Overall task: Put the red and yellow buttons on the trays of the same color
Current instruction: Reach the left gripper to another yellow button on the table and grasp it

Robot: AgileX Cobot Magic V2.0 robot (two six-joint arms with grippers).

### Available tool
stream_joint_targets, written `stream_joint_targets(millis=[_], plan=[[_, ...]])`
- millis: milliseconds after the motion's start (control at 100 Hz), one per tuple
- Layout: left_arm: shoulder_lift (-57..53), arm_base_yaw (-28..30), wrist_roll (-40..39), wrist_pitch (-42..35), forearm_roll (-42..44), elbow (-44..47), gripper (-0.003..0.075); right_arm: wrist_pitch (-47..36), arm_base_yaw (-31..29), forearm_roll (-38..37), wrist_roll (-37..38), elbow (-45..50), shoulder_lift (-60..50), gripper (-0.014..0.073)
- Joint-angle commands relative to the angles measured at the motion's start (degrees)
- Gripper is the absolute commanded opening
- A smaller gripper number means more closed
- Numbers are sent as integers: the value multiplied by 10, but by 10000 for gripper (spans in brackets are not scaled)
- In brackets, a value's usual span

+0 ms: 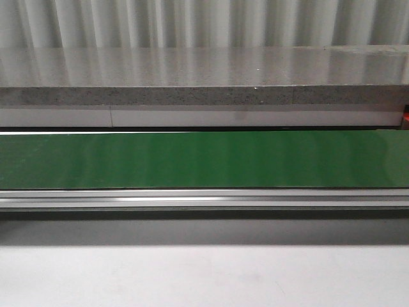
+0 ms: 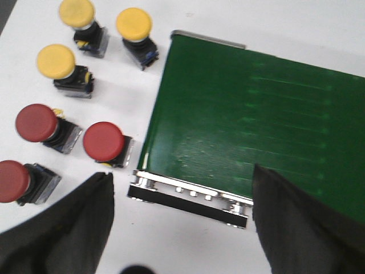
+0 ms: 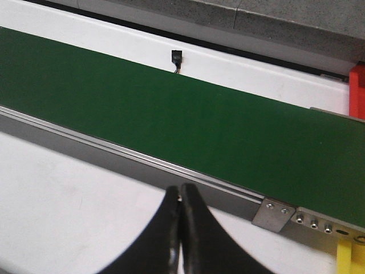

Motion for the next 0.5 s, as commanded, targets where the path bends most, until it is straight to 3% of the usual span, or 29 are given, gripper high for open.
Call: stream_joint_targets(millis=[0, 250, 490], plan=[[28, 46, 31, -5, -27, -38, 494, -36, 0, 1, -7, -13, 5, -67], [166, 173, 122, 71, -126, -122, 494, -36, 0, 1, -7, -13, 5, -67], [265, 202, 141, 80, -122, -203, 494, -36, 0, 1, -7, -13, 5, -67]])
